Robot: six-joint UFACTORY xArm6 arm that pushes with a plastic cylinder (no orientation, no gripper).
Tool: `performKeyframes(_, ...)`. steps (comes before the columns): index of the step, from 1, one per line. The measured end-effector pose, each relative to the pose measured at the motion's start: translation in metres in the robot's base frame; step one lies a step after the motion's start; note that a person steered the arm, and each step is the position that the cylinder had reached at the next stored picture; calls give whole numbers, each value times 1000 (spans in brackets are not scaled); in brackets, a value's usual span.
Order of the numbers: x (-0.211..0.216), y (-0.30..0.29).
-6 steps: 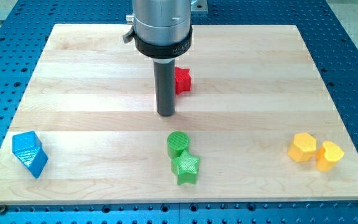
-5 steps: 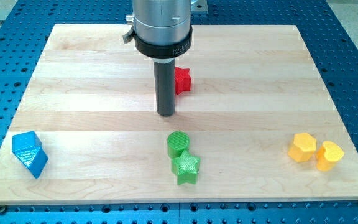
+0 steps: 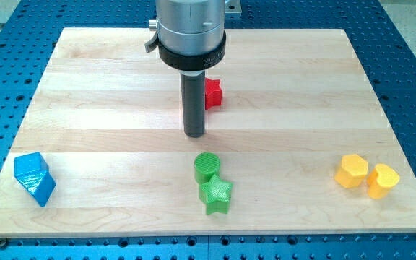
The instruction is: Place your arm above the hexagon
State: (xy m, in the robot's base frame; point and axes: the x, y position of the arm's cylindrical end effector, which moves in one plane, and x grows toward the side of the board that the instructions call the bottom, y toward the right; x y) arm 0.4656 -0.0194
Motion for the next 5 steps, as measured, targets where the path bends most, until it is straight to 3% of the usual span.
performKeyframes(3,12,-1)
performKeyframes(4,9,75)
performKeyframes(5,-2,187)
